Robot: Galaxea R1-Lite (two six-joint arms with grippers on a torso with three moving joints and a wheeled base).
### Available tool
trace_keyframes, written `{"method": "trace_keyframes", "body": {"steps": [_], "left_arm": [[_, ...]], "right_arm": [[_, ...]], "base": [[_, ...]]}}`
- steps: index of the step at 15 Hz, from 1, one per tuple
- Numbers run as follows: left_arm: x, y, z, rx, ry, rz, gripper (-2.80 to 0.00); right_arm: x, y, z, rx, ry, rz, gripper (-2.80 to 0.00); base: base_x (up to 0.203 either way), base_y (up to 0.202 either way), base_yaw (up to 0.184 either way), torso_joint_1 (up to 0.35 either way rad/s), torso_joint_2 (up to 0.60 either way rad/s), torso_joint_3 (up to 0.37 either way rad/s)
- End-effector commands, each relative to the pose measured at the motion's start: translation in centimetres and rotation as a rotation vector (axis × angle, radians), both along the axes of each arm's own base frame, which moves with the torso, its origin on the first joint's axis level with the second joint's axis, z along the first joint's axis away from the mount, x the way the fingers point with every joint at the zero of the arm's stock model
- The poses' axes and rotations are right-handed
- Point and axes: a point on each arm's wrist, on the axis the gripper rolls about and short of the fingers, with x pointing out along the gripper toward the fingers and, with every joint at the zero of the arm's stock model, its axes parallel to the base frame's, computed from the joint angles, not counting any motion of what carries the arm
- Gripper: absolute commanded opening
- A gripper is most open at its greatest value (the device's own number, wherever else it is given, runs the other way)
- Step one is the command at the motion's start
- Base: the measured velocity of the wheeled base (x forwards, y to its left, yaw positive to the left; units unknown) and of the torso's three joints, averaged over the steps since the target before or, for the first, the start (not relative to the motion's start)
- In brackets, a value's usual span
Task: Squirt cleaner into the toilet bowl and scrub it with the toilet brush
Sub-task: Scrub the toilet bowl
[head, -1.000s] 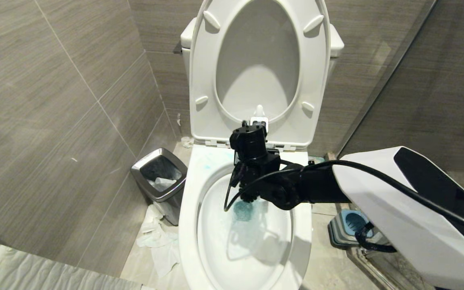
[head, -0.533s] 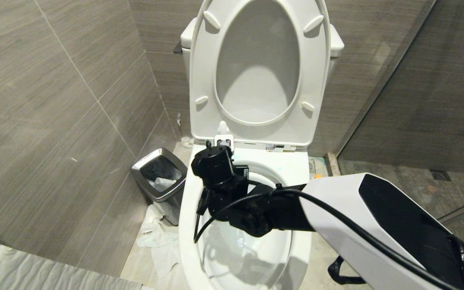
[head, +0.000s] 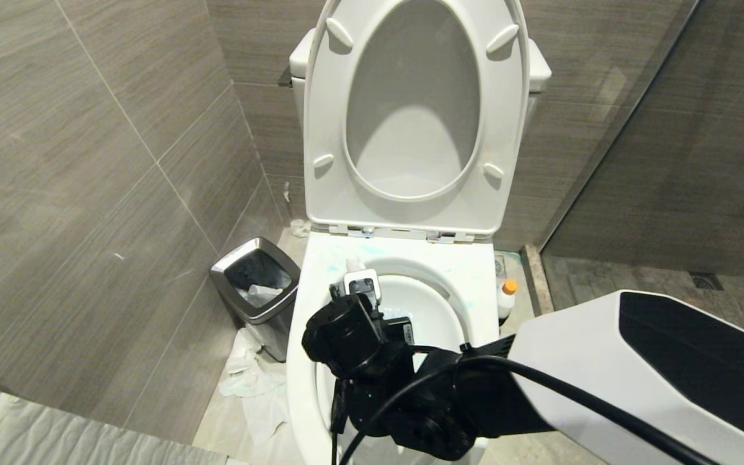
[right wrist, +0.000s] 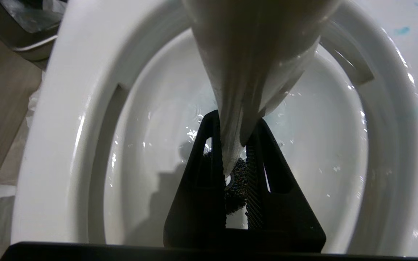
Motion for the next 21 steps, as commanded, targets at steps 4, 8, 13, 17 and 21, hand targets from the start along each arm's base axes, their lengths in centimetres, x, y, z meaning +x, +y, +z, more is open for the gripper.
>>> {"method": "trace_keyframes", "body": {"steps": [4,8,13,17,21], "left_arm": [[0.1,0.0,-0.2,0.000,0.008,0.001,-2.80],[0.1,0.0,-0.2,0.000,0.008,0.001,-2.80],[0.1,0.0,-0.2,0.000,0.008,0.001,-2.80],[0.1,0.0,-0.2,0.000,0.008,0.001,-2.80],[0.1,0.0,-0.2,0.000,0.008,0.001,-2.80]], "right_arm": [[0.8,-5.6,3.9,0.041,-0.033,-0.130,-2.80],[3.1,-7.5,5.2,0.063,-0.062,-0.197,-2.80],[6.6,-4.6,5.3,0.104,-0.121,-0.201,-2.80],[8.4,0.0,4.5,0.102,-0.184,-0.147,-2.80],[3.6,4.0,4.2,0.062,-0.174,-0.029,-2.80]], "base": [[0.000,0.000,0.000,0.000,0.00,0.000],[0.000,0.000,0.000,0.000,0.00,0.000],[0.000,0.000,0.000,0.000,0.00,0.000],[0.000,0.000,0.000,0.000,0.00,0.000],[0.000,0.000,0.000,0.000,0.00,0.000]]}}
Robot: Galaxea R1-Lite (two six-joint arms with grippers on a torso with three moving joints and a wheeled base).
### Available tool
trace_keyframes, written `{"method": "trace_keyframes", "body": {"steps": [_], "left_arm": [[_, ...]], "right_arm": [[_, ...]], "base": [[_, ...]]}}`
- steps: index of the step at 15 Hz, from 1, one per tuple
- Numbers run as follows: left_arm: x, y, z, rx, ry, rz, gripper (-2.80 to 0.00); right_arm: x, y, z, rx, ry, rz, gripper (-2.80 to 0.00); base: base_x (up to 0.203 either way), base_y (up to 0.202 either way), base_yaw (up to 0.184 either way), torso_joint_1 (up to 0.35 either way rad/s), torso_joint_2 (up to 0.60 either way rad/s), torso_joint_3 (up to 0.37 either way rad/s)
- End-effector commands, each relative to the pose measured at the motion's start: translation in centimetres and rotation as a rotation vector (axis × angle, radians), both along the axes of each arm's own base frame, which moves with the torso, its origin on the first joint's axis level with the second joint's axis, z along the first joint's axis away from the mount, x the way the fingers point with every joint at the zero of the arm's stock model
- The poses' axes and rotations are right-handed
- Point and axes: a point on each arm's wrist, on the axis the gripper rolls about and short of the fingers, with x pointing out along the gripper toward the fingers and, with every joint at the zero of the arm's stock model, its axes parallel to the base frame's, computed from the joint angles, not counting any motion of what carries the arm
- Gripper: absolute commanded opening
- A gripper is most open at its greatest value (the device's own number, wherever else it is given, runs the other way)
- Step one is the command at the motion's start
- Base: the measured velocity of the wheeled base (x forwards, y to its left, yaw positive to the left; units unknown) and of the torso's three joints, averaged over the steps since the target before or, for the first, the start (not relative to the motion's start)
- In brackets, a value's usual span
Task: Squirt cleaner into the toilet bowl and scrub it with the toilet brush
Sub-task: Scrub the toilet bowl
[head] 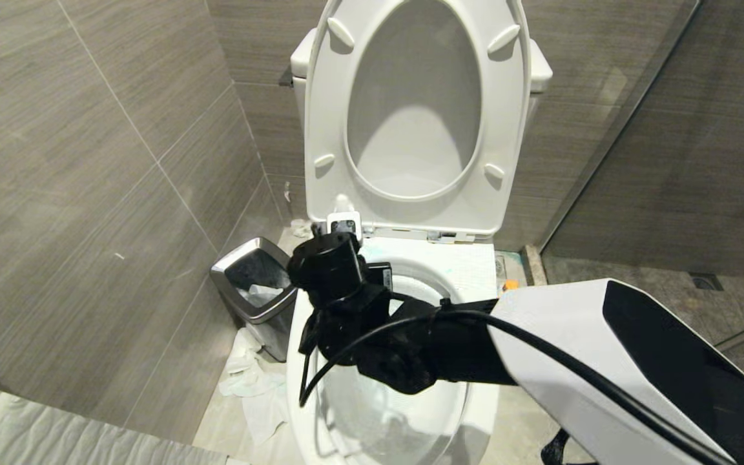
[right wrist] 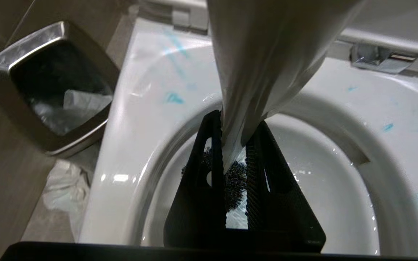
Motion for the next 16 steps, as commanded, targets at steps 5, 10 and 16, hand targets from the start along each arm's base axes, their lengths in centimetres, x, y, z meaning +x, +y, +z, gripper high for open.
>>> {"method": "trace_keyframes", "body": {"steps": [5,10,16], "left_arm": [[0.1,0.0,-0.2,0.000,0.008,0.000,-2.80],[0.1,0.0,-0.2,0.000,0.008,0.001,-2.80],[0.1,0.0,-0.2,0.000,0.008,0.001,-2.80]], "right_arm": [[-2.8,-2.1,0.8,-0.044,0.039,0.010,-2.80],[-1.1,-3.9,1.1,-0.026,0.028,-0.038,-2.80],[3.9,-3.3,-8.5,-0.114,0.106,-0.104,-2.80]], "base": [[0.000,0.000,0.000,0.000,0.00,0.000],[0.000,0.000,0.000,0.000,0.00,0.000],[0.000,0.000,0.000,0.000,0.00,0.000]]}}
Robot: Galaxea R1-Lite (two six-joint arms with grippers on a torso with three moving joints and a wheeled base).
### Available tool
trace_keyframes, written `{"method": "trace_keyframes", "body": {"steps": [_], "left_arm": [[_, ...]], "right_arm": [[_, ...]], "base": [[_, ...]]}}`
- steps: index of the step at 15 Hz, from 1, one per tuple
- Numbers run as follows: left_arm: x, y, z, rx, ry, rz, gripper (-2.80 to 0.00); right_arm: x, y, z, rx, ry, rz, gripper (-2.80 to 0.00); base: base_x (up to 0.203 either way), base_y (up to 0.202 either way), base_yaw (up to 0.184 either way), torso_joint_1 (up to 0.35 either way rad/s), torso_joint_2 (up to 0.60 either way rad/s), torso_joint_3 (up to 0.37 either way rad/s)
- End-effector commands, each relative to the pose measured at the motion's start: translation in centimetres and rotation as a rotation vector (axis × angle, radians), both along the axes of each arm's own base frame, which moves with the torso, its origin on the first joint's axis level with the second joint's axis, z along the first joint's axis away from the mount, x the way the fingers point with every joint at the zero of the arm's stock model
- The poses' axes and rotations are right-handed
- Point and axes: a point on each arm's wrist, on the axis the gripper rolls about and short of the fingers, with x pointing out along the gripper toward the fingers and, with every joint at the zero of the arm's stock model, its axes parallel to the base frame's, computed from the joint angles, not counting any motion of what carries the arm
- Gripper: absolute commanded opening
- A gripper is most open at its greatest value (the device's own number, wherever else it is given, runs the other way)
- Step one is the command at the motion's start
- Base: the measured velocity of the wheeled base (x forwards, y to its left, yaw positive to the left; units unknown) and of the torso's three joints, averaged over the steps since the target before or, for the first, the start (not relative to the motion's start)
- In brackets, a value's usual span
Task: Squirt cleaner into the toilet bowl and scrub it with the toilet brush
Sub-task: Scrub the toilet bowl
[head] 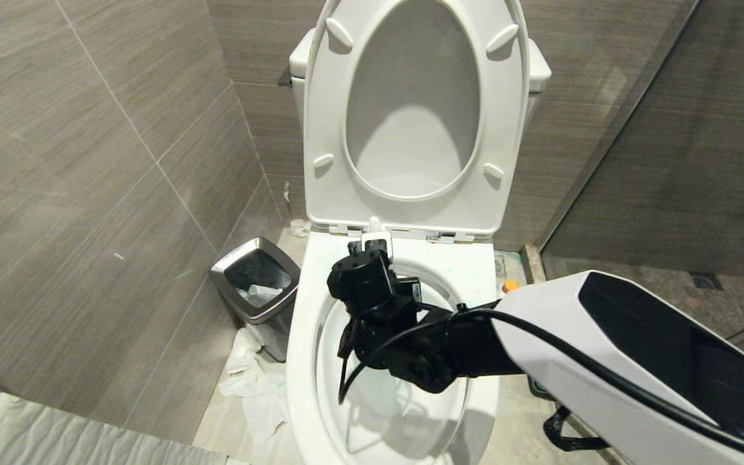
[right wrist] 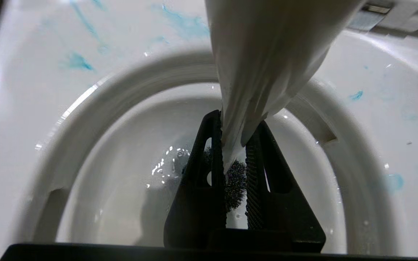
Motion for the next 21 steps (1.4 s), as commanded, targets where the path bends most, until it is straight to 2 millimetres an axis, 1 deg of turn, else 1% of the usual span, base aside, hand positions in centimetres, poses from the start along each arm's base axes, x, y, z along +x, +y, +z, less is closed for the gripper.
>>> {"method": "trace_keyframes", "body": {"steps": [1,2,3,4,5,6,9,10,11,12,13,17,20,21], "left_arm": [[0.1,0.0,-0.2,0.000,0.008,0.001,-2.80],[0.1,0.0,-0.2,0.000,0.008,0.001,-2.80],[0.1,0.0,-0.2,0.000,0.008,0.001,-2.80],[0.1,0.0,-0.2,0.000,0.008,0.001,-2.80],[0.1,0.0,-0.2,0.000,0.008,0.001,-2.80],[0.1,0.0,-0.2,0.000,0.008,0.000,-2.80],[0.1,0.0,-0.2,0.000,0.008,0.001,-2.80],[0.1,0.0,-0.2,0.000,0.008,0.001,-2.80],[0.1,0.0,-0.2,0.000,0.008,0.001,-2.80],[0.1,0.0,-0.2,0.000,0.008,0.001,-2.80],[0.1,0.0,-0.2,0.000,0.008,0.001,-2.80],[0.1,0.0,-0.2,0.000,0.008,0.001,-2.80],[0.1,0.0,-0.2,0.000,0.008,0.001,-2.80],[0.1,0.0,-0.2,0.000,0.008,0.000,-2.80]], "right_arm": [[1.4,0.4,-6.1,-0.076,0.066,-0.020,-2.80],[1.8,0.4,-8.1,-0.098,0.084,-0.026,-2.80],[2.2,0.6,-8.3,-0.089,0.075,-0.032,-2.80],[2.3,0.6,-7.5,-0.075,0.061,-0.034,-2.80],[2.1,0.6,-5.2,-0.043,0.031,-0.033,-2.80],[1.7,0.5,-2.3,-0.004,-0.004,-0.029,-2.80],[-0.6,-0.7,6.2,0.103,-0.099,-0.010,-2.80],[-1.4,-1.3,8.5,0.128,-0.123,-0.003,-2.80],[-1.9,-1.8,9.9,0.138,-0.134,0.003,-2.80],[-1.9,-1.9,9.9,0.134,-0.129,0.006,-2.80],[-1.5,-1.7,8.6,0.114,-0.110,0.004,-2.80],[0.6,-0.3,1.0,0.032,-0.012,0.004,-2.80],[2.0,0.4,-4.8,-0.023,0.042,-0.005,-2.80],[2.2,0.5,-5.8,-0.032,0.049,-0.008,-2.80]], "base": [[0.000,0.000,0.000,0.000,0.00,0.000],[0.000,0.000,0.000,0.000,0.00,0.000],[0.000,0.000,0.000,0.000,0.00,0.000],[0.000,0.000,0.000,0.000,0.00,0.000],[0.000,0.000,0.000,0.000,0.00,0.000],[0.000,0.000,0.000,0.000,0.00,0.000],[0.000,0.000,0.000,0.000,0.00,0.000],[0.000,0.000,0.000,0.000,0.00,0.000],[0.000,0.000,0.000,0.000,0.00,0.000],[0.000,0.000,0.000,0.000,0.00,0.000],[0.000,0.000,0.000,0.000,0.00,0.000],[0.000,0.000,0.000,0.000,0.00,0.000],[0.000,0.000,0.000,0.000,0.00,0.000],[0.000,0.000,0.000,0.000,0.00,0.000]]}}
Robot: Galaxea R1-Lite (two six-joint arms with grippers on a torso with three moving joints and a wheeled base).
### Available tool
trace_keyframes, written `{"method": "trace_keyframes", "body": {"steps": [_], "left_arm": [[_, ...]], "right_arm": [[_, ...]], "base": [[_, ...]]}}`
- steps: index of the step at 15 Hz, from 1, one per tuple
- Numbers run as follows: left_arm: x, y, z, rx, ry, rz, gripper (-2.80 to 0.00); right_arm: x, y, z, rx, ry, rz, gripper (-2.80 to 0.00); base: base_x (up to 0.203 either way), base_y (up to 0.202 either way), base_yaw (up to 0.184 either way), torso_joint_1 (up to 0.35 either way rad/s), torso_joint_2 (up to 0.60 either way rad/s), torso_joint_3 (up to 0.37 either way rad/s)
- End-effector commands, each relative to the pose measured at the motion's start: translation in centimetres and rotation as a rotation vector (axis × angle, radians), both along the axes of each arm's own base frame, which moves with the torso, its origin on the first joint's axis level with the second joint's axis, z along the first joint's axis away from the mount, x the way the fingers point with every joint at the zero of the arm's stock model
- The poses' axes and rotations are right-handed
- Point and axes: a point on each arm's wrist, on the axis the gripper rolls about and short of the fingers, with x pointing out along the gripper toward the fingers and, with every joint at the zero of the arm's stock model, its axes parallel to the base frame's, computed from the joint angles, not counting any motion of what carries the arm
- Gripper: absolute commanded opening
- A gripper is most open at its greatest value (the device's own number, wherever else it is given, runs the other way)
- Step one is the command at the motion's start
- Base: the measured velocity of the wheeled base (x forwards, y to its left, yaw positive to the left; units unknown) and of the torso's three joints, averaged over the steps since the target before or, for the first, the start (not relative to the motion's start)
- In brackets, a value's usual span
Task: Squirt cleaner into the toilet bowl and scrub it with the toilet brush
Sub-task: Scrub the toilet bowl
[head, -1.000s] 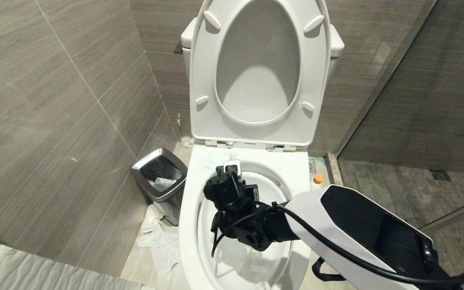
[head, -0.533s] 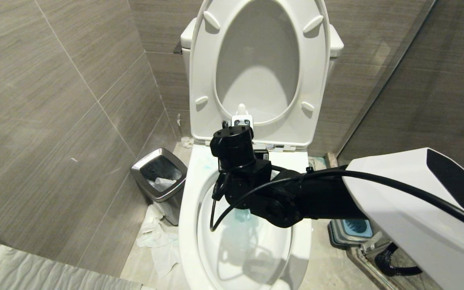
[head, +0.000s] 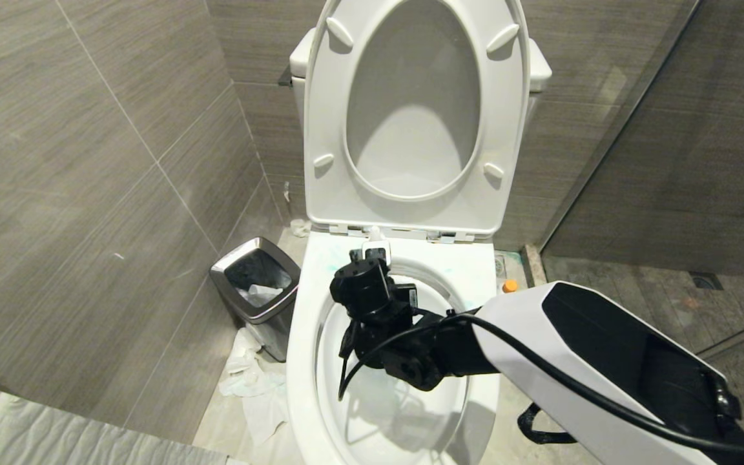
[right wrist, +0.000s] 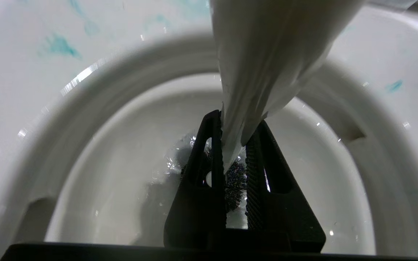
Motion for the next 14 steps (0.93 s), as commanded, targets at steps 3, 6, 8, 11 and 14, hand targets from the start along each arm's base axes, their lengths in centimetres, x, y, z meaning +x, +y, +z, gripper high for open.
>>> {"method": "trace_keyframes", "body": {"steps": [3,6,8,11,14], "left_arm": [[0.1,0.0,-0.2,0.000,0.008,0.001,-2.80],[0.1,0.0,-0.2,0.000,0.008,0.001,-2.80],[0.1,0.0,-0.2,0.000,0.008,0.001,-2.80],[0.1,0.0,-0.2,0.000,0.008,0.001,-2.80],[0.1,0.0,-0.2,0.000,0.008,0.000,-2.80]], "right_arm": [[-0.4,-0.2,0.7,0.002,-0.007,-0.005,-2.80],[-3.9,-2.2,7.3,0.048,-0.048,0.024,-2.80],[-7.2,-3.8,11.5,0.083,-0.072,0.068,-2.80],[-12.4,-6.5,16.5,0.128,-0.096,0.153,-2.80],[-15.6,-9.4,19.3,0.132,-0.100,0.200,-2.80]], "base": [[0.000,0.000,0.000,0.000,0.00,0.000],[0.000,0.000,0.000,0.000,0.00,0.000],[0.000,0.000,0.000,0.000,0.00,0.000],[0.000,0.000,0.000,0.000,0.00,0.000],[0.000,0.000,0.000,0.000,0.00,0.000]]}}
